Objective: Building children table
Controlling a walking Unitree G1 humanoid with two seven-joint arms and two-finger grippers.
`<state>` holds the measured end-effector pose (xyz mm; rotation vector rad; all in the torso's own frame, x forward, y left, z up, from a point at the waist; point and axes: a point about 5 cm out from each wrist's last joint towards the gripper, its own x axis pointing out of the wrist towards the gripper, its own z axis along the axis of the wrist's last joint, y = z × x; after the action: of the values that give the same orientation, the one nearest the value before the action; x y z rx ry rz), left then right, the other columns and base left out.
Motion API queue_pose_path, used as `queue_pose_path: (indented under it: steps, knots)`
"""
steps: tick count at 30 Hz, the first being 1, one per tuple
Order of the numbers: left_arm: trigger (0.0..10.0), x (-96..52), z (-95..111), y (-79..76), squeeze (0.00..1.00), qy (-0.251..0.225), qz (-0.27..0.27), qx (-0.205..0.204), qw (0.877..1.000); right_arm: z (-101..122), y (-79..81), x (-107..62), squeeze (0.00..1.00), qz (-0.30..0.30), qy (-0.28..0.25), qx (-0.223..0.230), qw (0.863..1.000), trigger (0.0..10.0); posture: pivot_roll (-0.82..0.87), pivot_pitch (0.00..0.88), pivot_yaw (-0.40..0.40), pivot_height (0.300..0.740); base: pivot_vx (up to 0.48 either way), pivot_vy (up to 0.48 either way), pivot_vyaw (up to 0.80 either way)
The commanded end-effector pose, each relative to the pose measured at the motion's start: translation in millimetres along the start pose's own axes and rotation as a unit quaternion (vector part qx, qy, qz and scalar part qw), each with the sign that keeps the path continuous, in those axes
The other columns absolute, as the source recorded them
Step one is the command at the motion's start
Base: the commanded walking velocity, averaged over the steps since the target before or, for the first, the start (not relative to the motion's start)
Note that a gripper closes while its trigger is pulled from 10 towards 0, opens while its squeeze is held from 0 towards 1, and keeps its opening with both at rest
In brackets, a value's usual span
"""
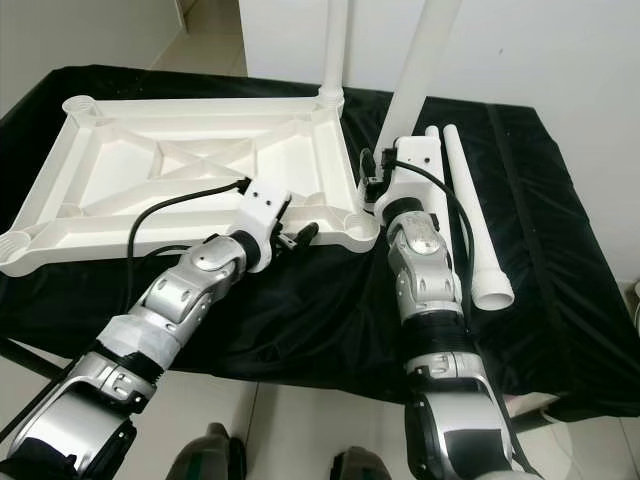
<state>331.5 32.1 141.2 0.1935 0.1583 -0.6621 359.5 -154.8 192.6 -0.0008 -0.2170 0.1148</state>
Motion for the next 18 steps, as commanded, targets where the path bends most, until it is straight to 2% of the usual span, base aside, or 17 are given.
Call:
queue_pose_path:
  steps: [1,5,10,12,13,14,15,16,17,18]
  knots:
    - [10.0,1.7,-2.9,-13.7,0.00,0.011,-0.127,0.017,0.992,1.5,-1.8,-2.4,0.00,-0.002,-0.001,-0.007,1.000,10.0,0.01,0.040,0.045,0.740,0.000,0.000,0.00]
    - [10.0,4.9,-5.7,-16.1,0.00,0.019,-0.138,0.018,0.990,1.4,-2.8,-3.7,0.00,-0.004,-0.001,-0.009,1.000,10.0,0.01,0.045,0.046,0.740,0.000,0.000,0.00]
    - [10.0,6.1,-12.9,-21.8,0.00,0.041,-0.197,0.019,0.979,0.2,-3.6,-6.7,0.00,-0.003,0.004,-0.019,1.000,10.0,0.00,0.066,0.048,0.740,0.000,0.000,0.00]
    - [10.0,6.1,-12.9,-21.8,0.00,0.041,-0.197,0.019,0.979,0.2,-3.6,-6.7,0.00,-0.003,0.004,-0.019,1.000,10.0,0.00,0.066,0.048,0.740,0.000,0.000,0.00]
    - [10.0,-3.1,-17.2,-26.3,0.00,0.054,-0.261,0.025,0.964,0.6,-4.3,-7.2,0.00,-0.003,0.004,-0.024,1.000,10.0,0.00,0.071,0.050,0.740,0.000,0.000,0.00]
    - [10.0,-7.2,-18.6,-27.9,0.00,0.057,-0.285,0.028,0.956,0.7,-4.7,-7.3,0.00,-0.003,0.005,-0.025,1.000,10.0,0.00,0.071,0.050,0.740,0.000,0.000,0.00]
    - [10.0,-7.2,-18.6,-27.9,0.00,0.057,-0.285,0.028,0.956,0.7,-4.7,-7.3,0.00,-0.003,0.005,-0.025,1.000,10.0,0.00,0.071,0.050,0.740,0.000,0.000,0.00]
    - [10.0,-9.6,-19.4,-28.8,0.00,0.059,-0.298,0.030,0.952,0.8,-4.9,-7.3,0.00,-0.003,0.005,-0.025,1.000,10.0,0.00,0.071,0.050,0.740,0.000,0.000,0.00]
    - [10.0,-16.3,-21.4,-28.6,0.00,0.067,-0.326,0.036,0.942,1.0,-5.5,-7.2,0.00,-0.003,0.005,-0.026,1.000,10.0,0.00,0.073,0.053,0.740,0.000,0.000,0.00]
    - [10.0,-16.3,-21.4,-28.6,0.00,0.067,-0.326,0.036,0.942,1.0,-5.5,-7.2,0.00,-0.003,0.005,-0.026,1.000,10.0,0.00,0.073,0.053,0.740,0.000,0.000,0.00]
